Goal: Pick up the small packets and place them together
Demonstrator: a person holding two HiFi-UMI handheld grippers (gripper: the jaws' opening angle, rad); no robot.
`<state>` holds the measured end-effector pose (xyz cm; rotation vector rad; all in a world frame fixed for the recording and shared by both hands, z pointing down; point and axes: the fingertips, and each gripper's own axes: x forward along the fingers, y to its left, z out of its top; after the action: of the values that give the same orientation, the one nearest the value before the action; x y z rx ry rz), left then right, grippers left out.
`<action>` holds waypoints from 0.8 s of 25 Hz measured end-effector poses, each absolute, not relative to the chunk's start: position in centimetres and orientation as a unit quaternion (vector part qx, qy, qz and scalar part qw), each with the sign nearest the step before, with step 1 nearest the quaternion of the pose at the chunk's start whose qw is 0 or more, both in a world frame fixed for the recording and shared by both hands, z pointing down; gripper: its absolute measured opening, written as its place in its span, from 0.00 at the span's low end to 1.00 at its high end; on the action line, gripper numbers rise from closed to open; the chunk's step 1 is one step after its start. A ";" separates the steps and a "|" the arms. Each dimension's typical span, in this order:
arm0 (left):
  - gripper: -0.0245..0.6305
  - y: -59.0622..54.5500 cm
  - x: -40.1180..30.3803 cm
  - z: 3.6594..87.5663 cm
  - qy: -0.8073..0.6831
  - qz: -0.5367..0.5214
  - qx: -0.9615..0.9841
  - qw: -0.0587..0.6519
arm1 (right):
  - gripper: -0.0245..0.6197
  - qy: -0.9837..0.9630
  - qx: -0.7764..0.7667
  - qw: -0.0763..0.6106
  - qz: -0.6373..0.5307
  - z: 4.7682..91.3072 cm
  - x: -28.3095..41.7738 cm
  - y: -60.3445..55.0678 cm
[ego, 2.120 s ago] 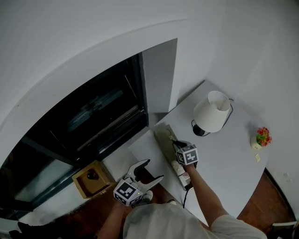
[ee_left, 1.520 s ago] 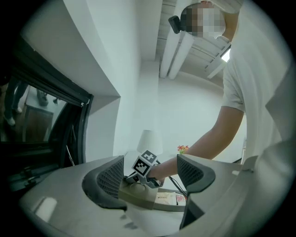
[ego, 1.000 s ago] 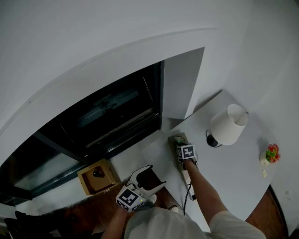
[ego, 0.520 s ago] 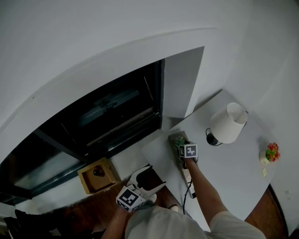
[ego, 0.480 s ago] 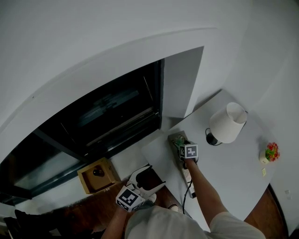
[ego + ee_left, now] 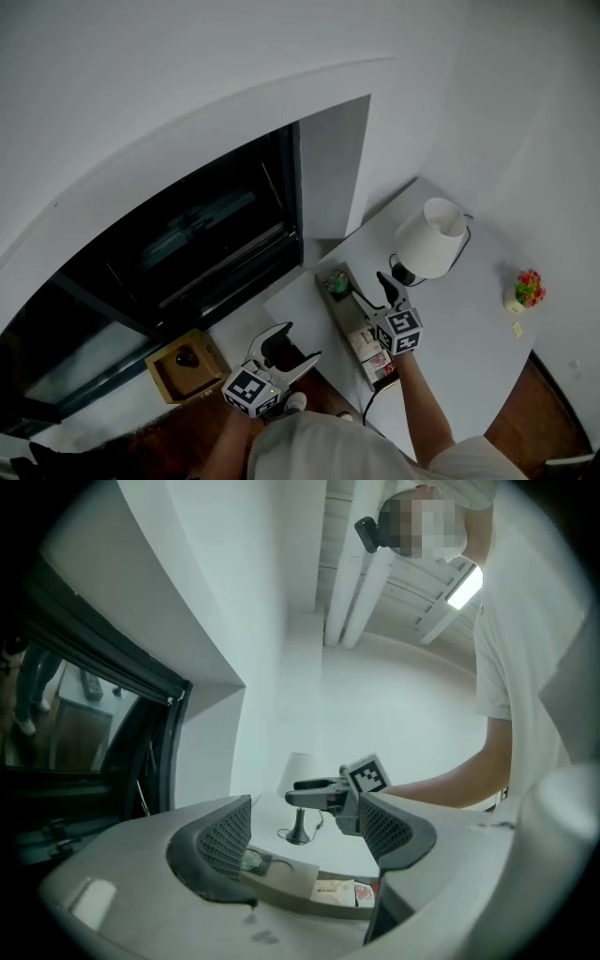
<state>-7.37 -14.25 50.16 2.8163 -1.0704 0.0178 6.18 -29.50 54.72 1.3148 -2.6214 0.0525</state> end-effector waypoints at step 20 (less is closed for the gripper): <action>0.55 -12.1 -5.5 46.7 -0.353 -0.043 0.934 0.044 | 0.51 -0.891 0.454 -0.005 0.001 47.7 10.5 -12.3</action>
<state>-5.51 -12.06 46.70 2.8546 -1.0786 -0.1329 10.49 -12.31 47.68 1.4312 -2.8078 0.0025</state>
